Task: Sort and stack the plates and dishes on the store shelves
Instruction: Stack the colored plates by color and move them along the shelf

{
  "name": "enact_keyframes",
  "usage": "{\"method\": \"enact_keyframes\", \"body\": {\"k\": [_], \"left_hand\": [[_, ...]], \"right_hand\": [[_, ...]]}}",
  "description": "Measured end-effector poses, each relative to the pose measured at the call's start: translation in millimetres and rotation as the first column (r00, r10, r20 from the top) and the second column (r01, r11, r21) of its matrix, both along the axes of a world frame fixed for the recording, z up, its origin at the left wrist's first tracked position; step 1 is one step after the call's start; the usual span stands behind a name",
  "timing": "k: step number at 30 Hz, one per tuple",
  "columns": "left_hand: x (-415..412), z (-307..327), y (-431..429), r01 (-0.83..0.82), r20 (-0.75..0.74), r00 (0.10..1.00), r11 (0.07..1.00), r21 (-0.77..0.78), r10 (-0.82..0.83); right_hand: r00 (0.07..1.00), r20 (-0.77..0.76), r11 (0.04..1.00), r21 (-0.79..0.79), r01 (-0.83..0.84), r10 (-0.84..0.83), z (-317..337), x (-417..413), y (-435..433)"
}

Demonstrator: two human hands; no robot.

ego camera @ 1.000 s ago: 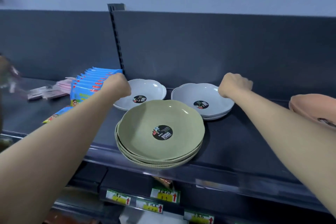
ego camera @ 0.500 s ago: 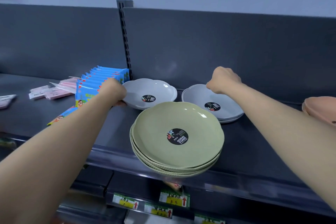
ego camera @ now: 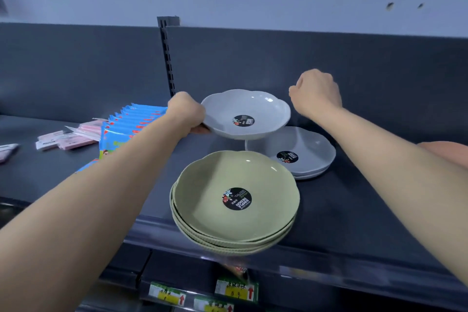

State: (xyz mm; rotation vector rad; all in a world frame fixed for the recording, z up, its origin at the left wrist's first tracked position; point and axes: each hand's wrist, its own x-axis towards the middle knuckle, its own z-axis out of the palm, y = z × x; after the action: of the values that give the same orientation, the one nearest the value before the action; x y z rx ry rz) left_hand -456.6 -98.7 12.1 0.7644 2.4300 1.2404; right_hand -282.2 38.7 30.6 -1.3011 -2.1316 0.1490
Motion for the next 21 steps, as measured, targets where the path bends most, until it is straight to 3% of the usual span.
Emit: {"method": "enact_keyframes", "body": {"k": [14, 21], "left_hand": [[66.9, -33.5, 57.6, 0.188, 0.076, 0.98, 0.981, -0.054, -0.184], [65.3, -40.3, 58.9, 0.189, -0.073, 0.976, 0.964, -0.187, -0.205]], "right_hand": [[0.996, 0.048, 0.992, -0.096, 0.077, -0.073, -9.9, 70.2, 11.9], [0.998, 0.046, 0.984, -0.172, 0.039, -0.032, -17.2, 75.3, 8.4]]}}
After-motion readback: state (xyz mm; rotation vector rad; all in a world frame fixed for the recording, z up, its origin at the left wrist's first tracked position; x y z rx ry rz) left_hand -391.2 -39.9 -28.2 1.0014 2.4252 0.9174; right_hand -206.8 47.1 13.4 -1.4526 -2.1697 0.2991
